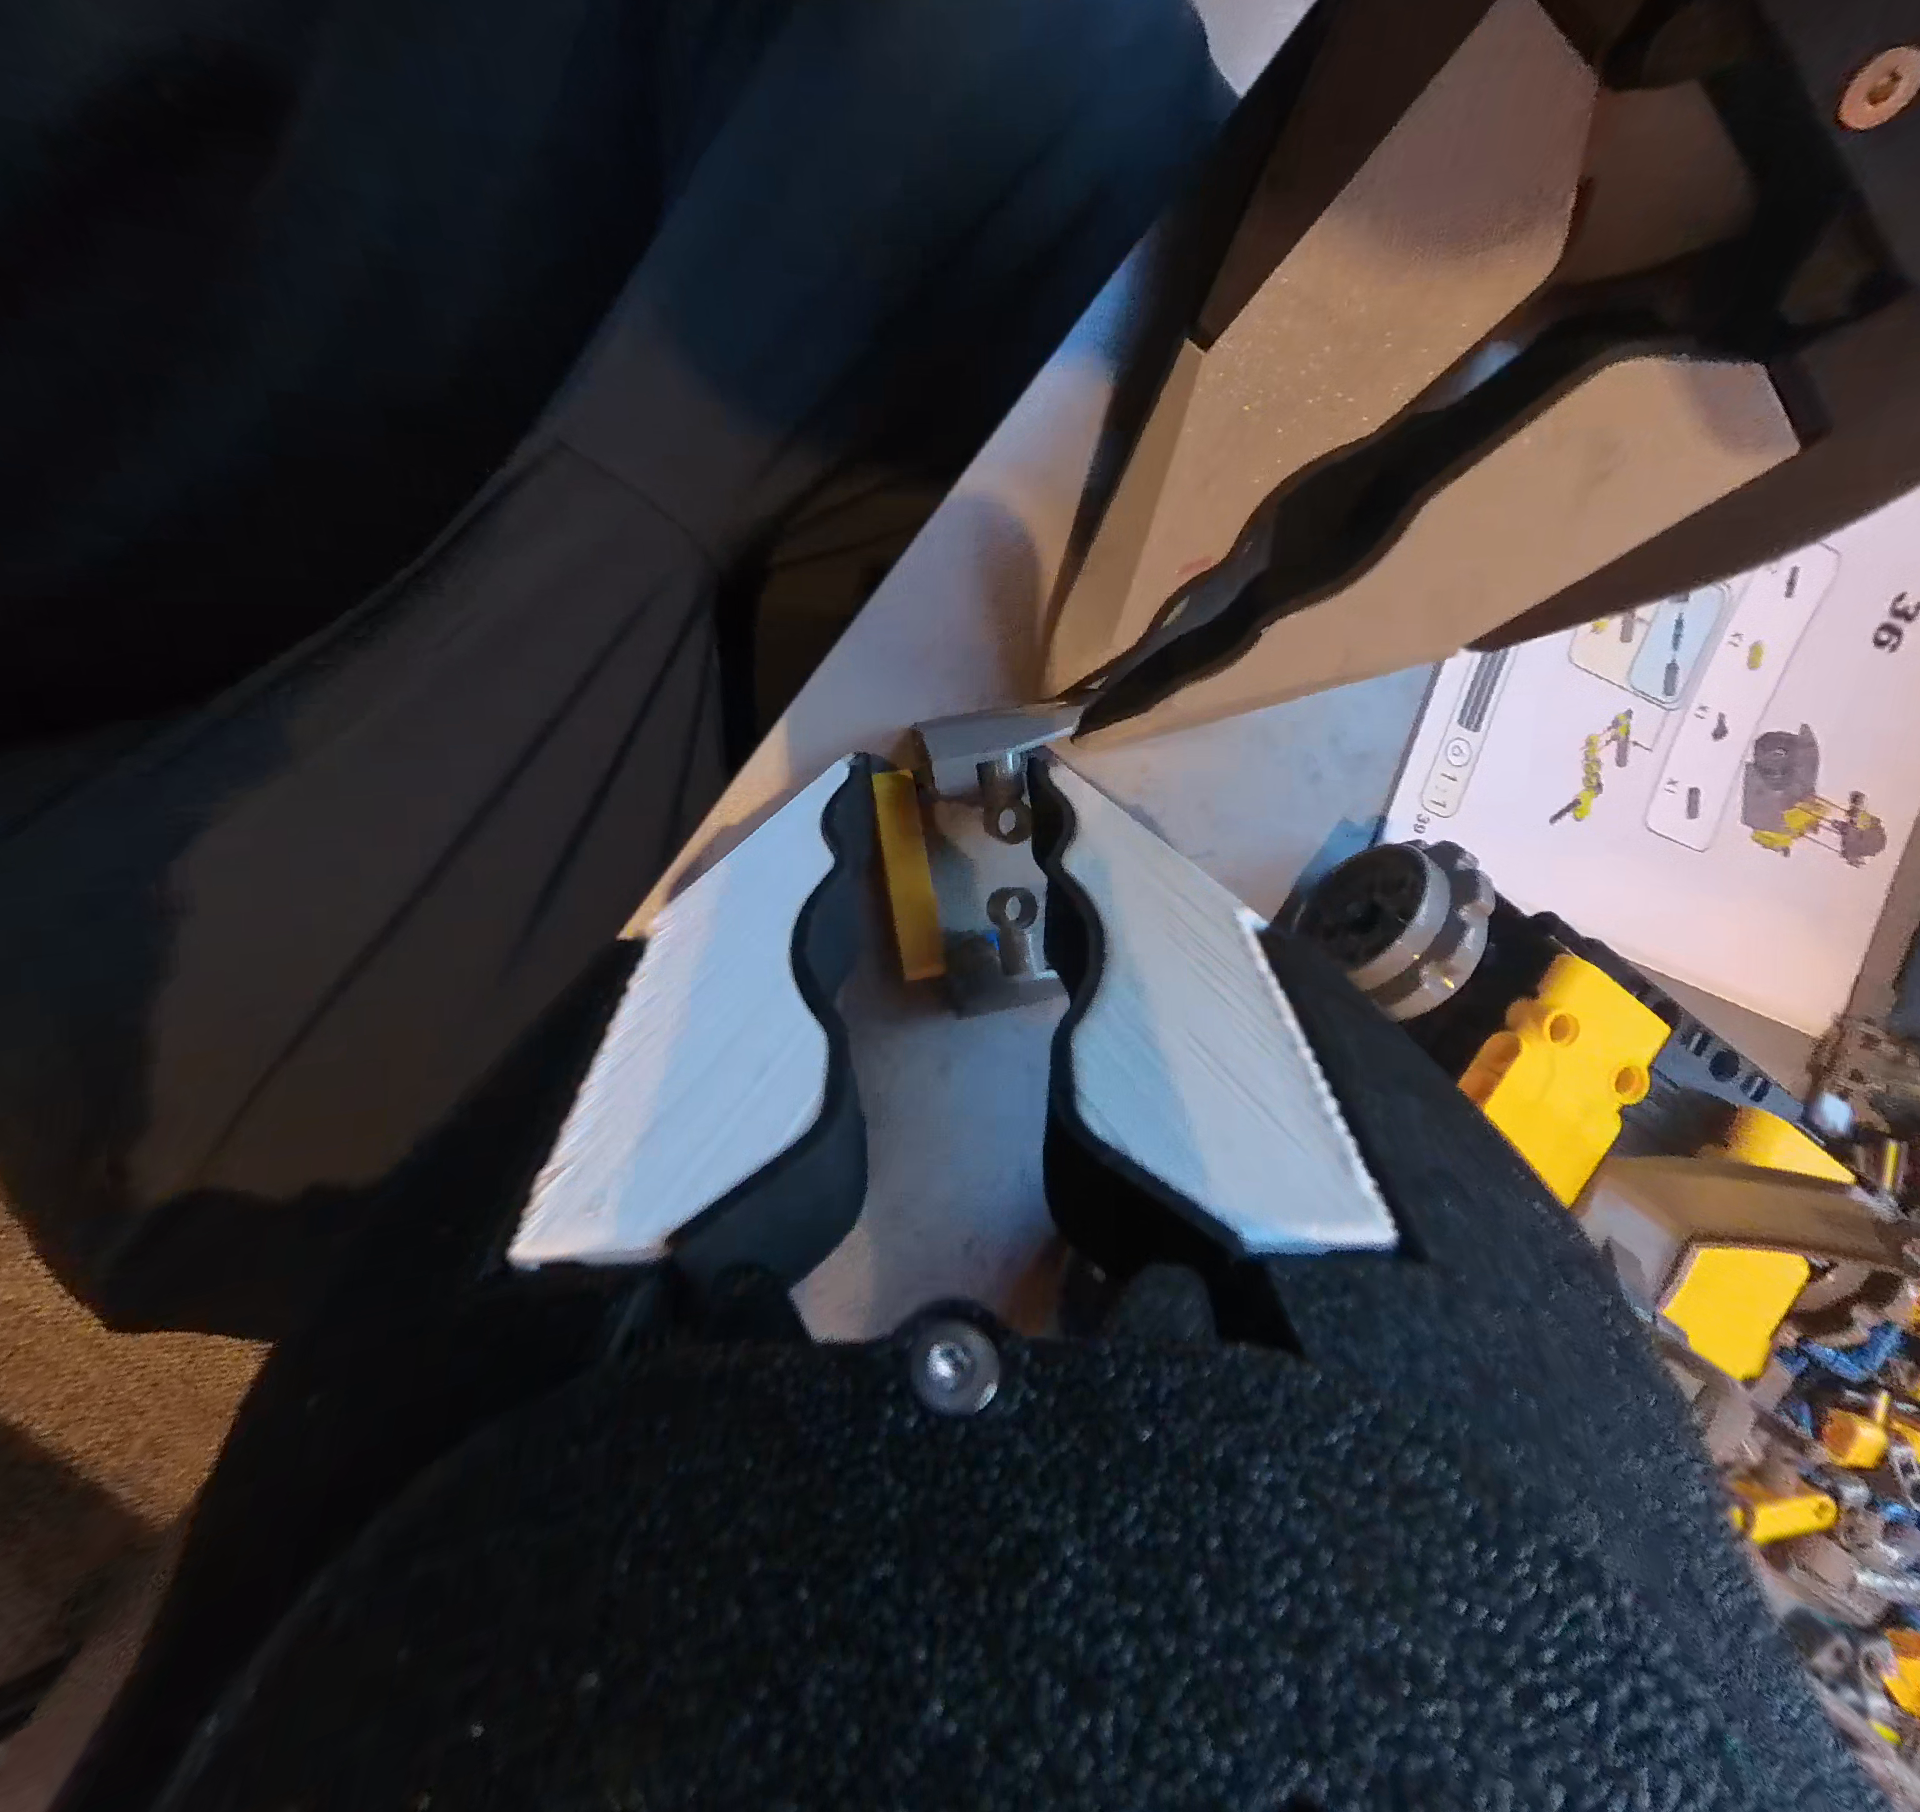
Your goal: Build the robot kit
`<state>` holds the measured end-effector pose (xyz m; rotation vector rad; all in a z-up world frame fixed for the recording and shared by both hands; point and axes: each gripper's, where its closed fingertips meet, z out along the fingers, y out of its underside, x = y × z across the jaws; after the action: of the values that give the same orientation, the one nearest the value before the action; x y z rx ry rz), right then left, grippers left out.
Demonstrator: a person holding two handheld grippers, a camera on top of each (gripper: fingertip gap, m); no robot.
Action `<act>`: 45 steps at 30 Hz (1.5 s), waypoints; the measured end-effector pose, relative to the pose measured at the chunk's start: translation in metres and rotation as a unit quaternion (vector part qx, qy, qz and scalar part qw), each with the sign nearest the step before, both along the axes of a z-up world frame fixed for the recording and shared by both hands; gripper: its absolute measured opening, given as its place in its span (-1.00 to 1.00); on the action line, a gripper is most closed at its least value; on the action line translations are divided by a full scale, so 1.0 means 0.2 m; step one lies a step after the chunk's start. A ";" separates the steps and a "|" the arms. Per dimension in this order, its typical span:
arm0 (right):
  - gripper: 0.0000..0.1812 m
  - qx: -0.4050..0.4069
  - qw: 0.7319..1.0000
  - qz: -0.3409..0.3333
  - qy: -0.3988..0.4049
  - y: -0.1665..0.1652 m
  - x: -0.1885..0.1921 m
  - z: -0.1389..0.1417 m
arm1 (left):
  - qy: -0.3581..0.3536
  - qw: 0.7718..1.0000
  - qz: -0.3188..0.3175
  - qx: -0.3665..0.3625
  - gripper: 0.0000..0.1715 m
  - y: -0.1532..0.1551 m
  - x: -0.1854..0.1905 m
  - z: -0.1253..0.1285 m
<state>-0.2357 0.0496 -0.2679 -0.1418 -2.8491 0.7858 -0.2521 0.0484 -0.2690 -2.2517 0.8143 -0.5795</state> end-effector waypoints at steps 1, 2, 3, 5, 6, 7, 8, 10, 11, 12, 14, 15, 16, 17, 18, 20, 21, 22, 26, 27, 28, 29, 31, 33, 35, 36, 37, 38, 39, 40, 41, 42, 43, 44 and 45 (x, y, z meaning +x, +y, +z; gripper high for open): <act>-0.67 -0.002 1.000 0.004 -0.005 0.00 0.00 0.00 | 0.000 1.000 -0.006 0.000 -0.96 0.00 0.00 0.00; -0.68 -0.003 1.000 0.006 -0.010 0.00 0.00 0.00 | -0.001 1.000 -0.008 -0.002 -0.96 0.00 0.00 0.00; -0.69 -0.004 1.000 0.007 -0.011 0.00 0.00 0.00 | -0.003 1.000 -0.009 -0.005 -0.96 0.00 0.00 0.00; -0.72 -0.004 1.000 0.008 -0.005 -0.01 0.00 0.00 | -0.007 1.000 -0.009 -0.009 -0.97 0.00 0.00 0.00; -0.72 -0.006 1.000 0.006 -0.007 -0.01 0.00 0.00 | -0.008 1.000 -0.010 -0.011 -0.97 0.00 0.00 0.00; -0.73 -0.005 1.000 0.005 -0.008 -0.01 0.00 0.00 | -0.009 1.000 -0.010 -0.012 -0.97 0.00 0.00 0.00; -0.73 -0.003 1.000 0.005 -0.007 -0.01 0.00 -0.01 | -0.009 1.000 -0.010 -0.012 -0.96 0.00 0.00 0.00; -0.71 -0.003 1.000 -0.001 -0.018 -0.01 0.00 -0.01 | -0.010 1.000 -0.010 -0.013 -0.96 0.00 0.00 0.00; -0.71 -0.008 1.000 -0.010 -0.025 -0.01 0.00 0.00 | -0.010 1.000 -0.012 -0.013 -0.96 0.00 0.00 0.00; -0.69 -0.015 0.999 -0.023 -0.032 -0.01 -0.01 0.00 | -0.008 1.000 -0.014 -0.010 -0.97 0.00 -0.01 0.00; -0.65 -0.022 0.998 -0.047 -0.027 -0.01 -0.02 0.00 | -0.006 1.000 -0.022 -0.006 -0.97 0.00 -0.01 0.00; -0.64 -0.020 0.998 -0.051 -0.012 -0.01 -0.03 0.01 | -0.005 1.000 -0.026 -0.006 -0.97 0.00 -0.02 0.00; -0.55 -0.020 0.998 -0.058 0.006 0.00 -0.03 0.03 | -0.004 0.999 -0.032 -0.003 -0.97 0.00 -0.02 0.00; -0.46 -0.027 0.997 -0.072 0.021 0.00 -0.04 0.07 | -0.001 0.999 -0.037 0.000 -0.97 0.01 -0.02 0.00; -0.40 -0.040 0.995 -0.089 0.027 0.01 -0.05 0.12 | 0.002 0.999 -0.039 0.003 -0.97 0.01 -0.03 0.00; -0.37 -0.062 0.989 -0.128 0.042 0.05 -0.06 0.20 | -0.007 0.999 -0.043 0.006 -0.96 0.01 -0.03 0.01; -0.37 -0.066 0.986 -0.147 0.050 0.08 -0.06 0.23 | -0.016 0.999 -0.041 0.011 -0.96 0.02 -0.03 0.03; -0.38 -0.066 0.982 -0.166 0.054 0.10 -0.06 0.24 | -0.028 0.999 -0.035 0.021 -0.88 0.02 -0.03 0.05; -0.45 -0.047 0.972 -0.220 0.068 0.18 0.00 0.23 | -0.061 0.997 0.006 0.036 -0.71 0.02 -0.05 0.12; -0.44 -0.041 0.970 -0.232 0.066 0.19 0.01 0.21 | -0.063 0.997 0.023 0.031 -0.64 0.02 -0.06 0.12; -0.42 -0.034 0.968 -0.241 0.064 0.21 0.01 0.19 | -0.063 0.997 0.041 0.025 -0.61 0.02 -0.06 0.12; -0.42 -0.030 0.967 -0.246 0.065 0.22 0.01 0.18 | -0.061 0.996 0.062 0.020 -0.60 0.03 -0.06 0.12; -0.42 -0.027 0.968 -0.244 0.061 0.22 -0.01 0.14 | -0.059 0.995 0.081 0.015 -0.54 0.04 -0.03 0.11; -0.42 -0.011 0.970 -0.236 0.058 0.23 -0.05 0.09 | -0.045 0.994 0.096 0.016 -0.54 0.05 0.00 0.10; -0.43 0.004 0.971 -0.234 0.045 0.23 -0.06 0.04 | -0.031 0.994 0.108 0.012 -0.55 0.06 0.02 0.07; -0.46 0.009 0.972 -0.233 0.040 0.22 -0.06 0.03 | -0.020 0.993 0.117 0.008 -0.55 0.07 0.02 0.05; -0.52 0.011 0.973 -0.229 0.038 0.20 -0.05 0.02 | -0.009 0.993 0.121 0.007 -0.55 0.07 0.02 0.04; -0.55 0.014 0.972 -0.229 0.041 0.18 -0.04 0.02 | 0.000 0.993 0.120 0.008 -0.53 0.07 0.03 0.02; -0.55 0.019 0.970 -0.237 0.048 0.18 -0.03 0.02 | 0.002 0.993 0.120 0.010 -0.52 0.07 0.03 0.02; -0.55 0.025 0.967 -0.247 0.050 0.18 -0.02 0.02 | 0.001 0.993 0.119 0.011 -0.52 0.06 0.04 0.02; -0.57 0.028 0.965 -0.257 0.051 0.17 0.00 0.02 | 0.001 0.993 0.116 0.010 -0.52 0.05 0.04 0.02; -0.57 0.028 0.962 -0.266 0.052 0.17 0.01 0.02 | 0.005 0.993 0.113 0.013 -0.52 0.04 0.03 0.02; -0.58 0.029 0.959 -0.276 0.055 0.17 0.03 0.02 | 0.012 0.993 0.114 0.017 -0.53 0.03 0.02 0.02; -0.62 0.030 0.956 -0.285 0.058 0.17 0.05 0.02 | 0.020 0.993 0.116 0.020 -0.55 0.02 0.00 0.02; -0.64 0.030 0.954 -0.292 0.061 0.16 0.06 0.02 | 0.024 0.993 0.116 0.020 -0.56 0.01 -0.01 0.02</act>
<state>-0.2229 0.0822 -0.2646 -0.8448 -2.4921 0.5520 -0.2540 0.0498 -0.2652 -2.2885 0.5705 -0.3982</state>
